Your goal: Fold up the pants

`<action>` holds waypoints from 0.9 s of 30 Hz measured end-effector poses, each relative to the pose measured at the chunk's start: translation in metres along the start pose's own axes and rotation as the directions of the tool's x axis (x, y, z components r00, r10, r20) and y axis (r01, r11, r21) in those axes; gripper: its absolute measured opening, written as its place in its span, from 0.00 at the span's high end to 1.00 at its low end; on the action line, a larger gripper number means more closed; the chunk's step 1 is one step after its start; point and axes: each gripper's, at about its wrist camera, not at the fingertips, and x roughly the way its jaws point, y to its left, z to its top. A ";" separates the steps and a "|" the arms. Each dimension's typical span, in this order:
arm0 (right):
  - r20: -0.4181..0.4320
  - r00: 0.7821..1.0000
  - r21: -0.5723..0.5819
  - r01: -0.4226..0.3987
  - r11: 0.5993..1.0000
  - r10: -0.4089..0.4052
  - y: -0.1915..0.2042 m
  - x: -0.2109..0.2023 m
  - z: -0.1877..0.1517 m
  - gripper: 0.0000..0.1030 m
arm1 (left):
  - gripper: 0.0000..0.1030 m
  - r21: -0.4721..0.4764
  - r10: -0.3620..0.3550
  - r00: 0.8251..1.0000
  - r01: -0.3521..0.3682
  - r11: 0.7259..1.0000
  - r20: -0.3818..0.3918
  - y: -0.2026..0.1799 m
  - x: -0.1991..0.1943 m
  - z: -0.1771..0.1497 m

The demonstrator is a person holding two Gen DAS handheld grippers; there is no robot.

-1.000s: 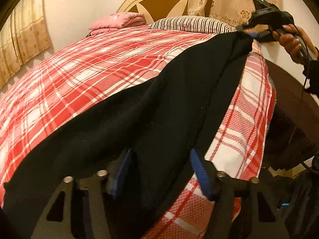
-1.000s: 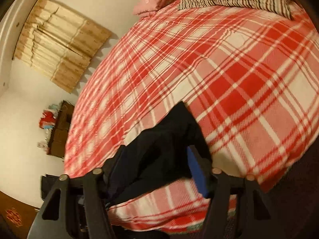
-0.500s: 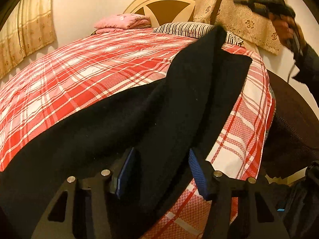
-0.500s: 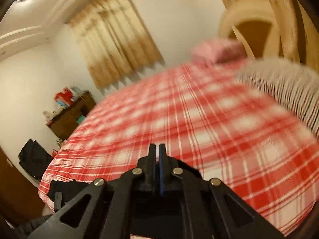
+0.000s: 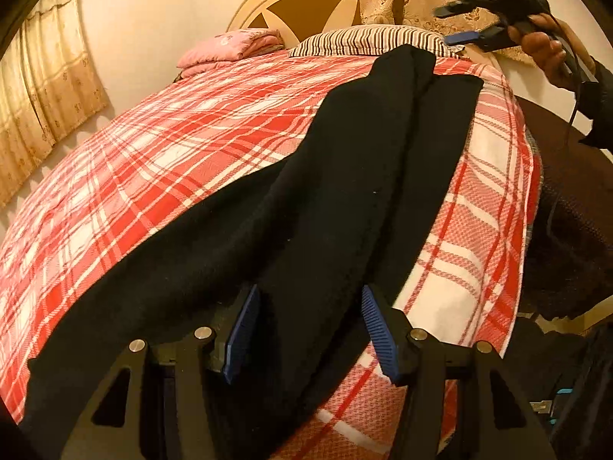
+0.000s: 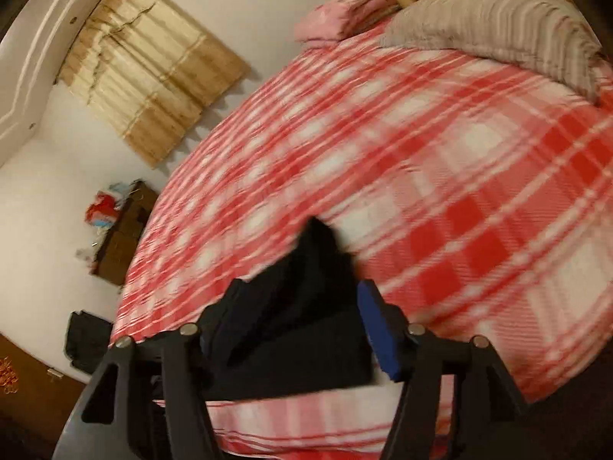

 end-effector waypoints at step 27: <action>0.099 0.995 -0.194 -0.011 0.981 0.031 0.098 0.011 -0.002 0.94 | 0.45 -0.090 -0.082 0.993 0.089 0.992 0.087 0.014 -0.003 -0.013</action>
